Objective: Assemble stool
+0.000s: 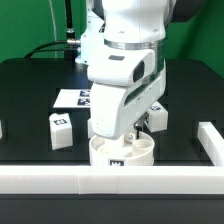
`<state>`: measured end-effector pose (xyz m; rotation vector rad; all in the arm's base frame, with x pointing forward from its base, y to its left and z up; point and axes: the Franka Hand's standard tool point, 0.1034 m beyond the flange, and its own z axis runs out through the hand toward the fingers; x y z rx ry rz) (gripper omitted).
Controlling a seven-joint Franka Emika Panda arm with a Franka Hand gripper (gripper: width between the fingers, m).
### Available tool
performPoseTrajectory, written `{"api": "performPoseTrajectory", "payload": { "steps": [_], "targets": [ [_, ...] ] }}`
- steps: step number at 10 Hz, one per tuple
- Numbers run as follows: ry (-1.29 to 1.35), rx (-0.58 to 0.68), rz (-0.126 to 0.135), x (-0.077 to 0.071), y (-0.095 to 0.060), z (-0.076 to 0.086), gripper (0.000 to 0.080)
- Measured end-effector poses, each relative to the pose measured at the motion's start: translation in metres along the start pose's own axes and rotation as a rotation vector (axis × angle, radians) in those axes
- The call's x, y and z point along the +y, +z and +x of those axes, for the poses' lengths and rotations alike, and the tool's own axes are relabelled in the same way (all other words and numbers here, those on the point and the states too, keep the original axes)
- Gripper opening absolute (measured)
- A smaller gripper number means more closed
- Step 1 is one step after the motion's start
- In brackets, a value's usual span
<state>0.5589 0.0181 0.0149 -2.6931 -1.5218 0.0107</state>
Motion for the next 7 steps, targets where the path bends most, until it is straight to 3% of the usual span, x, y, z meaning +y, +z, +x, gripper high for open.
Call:
{"api": "performPoseTrajectory", "payload": {
  "steps": [3, 7],
  "targets": [
    [0.000, 0.000, 0.000, 0.000, 0.000, 0.000, 0.0030],
    [-0.032, 0.015, -0.012, -0.002, 0.000, 0.034, 0.0031]
  ]
}}
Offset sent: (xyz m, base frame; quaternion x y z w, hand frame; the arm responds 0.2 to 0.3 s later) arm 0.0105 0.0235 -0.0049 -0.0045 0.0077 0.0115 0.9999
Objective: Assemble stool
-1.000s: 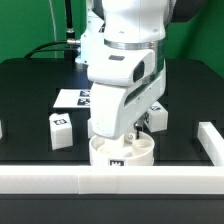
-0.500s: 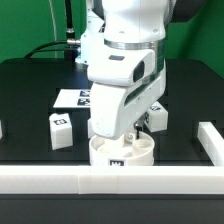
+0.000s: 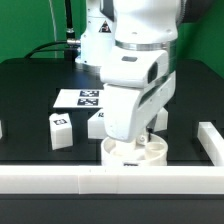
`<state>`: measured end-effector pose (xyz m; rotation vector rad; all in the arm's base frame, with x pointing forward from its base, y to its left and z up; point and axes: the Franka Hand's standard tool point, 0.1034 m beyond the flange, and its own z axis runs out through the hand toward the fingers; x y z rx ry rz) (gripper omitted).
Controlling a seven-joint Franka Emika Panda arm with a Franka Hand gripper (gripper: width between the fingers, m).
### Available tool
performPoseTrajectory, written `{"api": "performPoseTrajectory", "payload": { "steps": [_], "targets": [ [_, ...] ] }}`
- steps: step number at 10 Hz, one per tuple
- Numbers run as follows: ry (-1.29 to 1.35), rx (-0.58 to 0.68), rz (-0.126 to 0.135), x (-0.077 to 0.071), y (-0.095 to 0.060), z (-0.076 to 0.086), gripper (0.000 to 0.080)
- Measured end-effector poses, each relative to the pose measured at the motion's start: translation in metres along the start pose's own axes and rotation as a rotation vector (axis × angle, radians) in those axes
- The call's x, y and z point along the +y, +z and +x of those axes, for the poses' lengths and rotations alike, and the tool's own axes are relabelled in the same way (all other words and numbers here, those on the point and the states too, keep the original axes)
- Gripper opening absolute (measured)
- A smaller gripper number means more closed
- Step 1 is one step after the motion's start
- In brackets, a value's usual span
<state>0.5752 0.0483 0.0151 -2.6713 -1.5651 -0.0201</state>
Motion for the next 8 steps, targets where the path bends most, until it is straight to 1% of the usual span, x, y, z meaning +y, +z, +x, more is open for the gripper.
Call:
{"api": "performPoseTrajectory", "payload": {
  "steps": [1, 2, 4, 8],
  "targets": [
    [-0.011, 0.002, -0.002, -0.001, 0.000, 0.010, 0.0031],
    [-0.019, -0.003, 0.008, -0.006, 0.001, 0.019, 0.0031],
    [-0.029, -0.007, 0.018, -0.013, -0.001, 0.034, 0.0031],
    [-0.037, -0.010, 0.034, -0.020, -0.001, 0.048, 0.0031]
  ]
}}
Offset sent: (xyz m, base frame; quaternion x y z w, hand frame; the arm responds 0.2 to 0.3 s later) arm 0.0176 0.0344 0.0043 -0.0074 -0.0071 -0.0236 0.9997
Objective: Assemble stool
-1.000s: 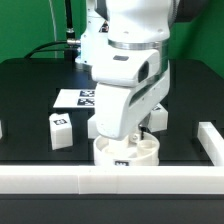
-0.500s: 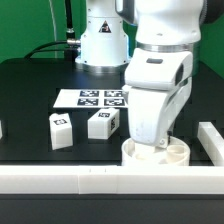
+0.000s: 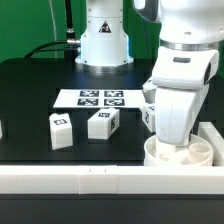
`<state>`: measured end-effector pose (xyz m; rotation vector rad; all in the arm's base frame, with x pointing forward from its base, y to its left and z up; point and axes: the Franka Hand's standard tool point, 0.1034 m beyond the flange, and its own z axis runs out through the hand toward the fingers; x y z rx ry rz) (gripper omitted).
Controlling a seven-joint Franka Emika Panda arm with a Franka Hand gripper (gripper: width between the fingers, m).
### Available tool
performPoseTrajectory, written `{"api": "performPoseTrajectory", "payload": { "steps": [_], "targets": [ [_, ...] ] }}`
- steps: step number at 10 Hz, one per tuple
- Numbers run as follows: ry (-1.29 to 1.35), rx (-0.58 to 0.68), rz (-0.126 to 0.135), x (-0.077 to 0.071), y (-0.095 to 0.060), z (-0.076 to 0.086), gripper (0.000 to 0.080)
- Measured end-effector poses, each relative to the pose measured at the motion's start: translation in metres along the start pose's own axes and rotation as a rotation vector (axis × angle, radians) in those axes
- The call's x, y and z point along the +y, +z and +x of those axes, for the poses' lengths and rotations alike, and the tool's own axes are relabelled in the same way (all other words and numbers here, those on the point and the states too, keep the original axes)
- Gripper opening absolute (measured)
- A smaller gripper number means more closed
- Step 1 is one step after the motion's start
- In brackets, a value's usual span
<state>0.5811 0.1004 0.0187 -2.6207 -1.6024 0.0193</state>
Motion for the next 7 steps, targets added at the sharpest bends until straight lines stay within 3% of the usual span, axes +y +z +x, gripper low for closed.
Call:
{"api": "performPoseTrajectory", "payload": {
  "steps": [3, 4, 5, 6, 7],
  "targets": [
    [0.002, -0.002, 0.003, 0.000, 0.000, -0.001, 0.0032],
    [0.002, -0.002, 0.003, 0.000, 0.000, -0.001, 0.0274],
    [0.002, -0.002, 0.003, 0.000, 0.000, -0.001, 0.0274],
    [0.004, -0.001, 0.002, 0.001, -0.001, -0.002, 0.0451],
    [0.027, -0.002, -0.003, 0.002, -0.013, -0.003, 0.0593]
  ]
}}
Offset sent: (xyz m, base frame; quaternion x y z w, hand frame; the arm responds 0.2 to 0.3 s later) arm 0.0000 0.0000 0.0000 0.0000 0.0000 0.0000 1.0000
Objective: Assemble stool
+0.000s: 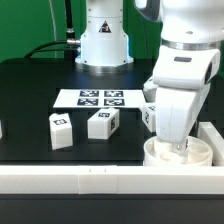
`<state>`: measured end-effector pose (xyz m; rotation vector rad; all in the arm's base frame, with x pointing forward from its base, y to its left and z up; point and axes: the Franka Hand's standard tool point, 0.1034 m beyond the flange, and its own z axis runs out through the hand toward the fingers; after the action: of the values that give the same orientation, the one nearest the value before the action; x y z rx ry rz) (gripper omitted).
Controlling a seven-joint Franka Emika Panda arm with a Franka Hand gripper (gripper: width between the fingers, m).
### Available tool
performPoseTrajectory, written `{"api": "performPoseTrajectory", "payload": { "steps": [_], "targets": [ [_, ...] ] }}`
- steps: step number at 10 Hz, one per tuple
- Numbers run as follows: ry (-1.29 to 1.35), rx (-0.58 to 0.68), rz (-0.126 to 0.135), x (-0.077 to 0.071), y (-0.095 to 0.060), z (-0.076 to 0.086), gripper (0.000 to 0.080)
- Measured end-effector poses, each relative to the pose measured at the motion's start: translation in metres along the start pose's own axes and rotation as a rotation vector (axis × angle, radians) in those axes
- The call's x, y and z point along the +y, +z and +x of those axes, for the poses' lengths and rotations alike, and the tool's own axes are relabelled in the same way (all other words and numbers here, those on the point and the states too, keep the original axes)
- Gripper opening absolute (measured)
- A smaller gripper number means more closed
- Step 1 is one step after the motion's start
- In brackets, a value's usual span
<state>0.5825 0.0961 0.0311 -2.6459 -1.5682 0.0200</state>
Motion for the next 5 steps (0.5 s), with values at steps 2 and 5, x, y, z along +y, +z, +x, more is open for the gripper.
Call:
{"api": "performPoseTrajectory", "payload": {
  "steps": [2, 5],
  "targets": [
    [0.034, 0.002, -0.014, -0.002, -0.022, 0.001, 0.0637],
    [0.053, -0.003, -0.029, -0.005, -0.059, -0.009, 0.0649]
  ]
}}
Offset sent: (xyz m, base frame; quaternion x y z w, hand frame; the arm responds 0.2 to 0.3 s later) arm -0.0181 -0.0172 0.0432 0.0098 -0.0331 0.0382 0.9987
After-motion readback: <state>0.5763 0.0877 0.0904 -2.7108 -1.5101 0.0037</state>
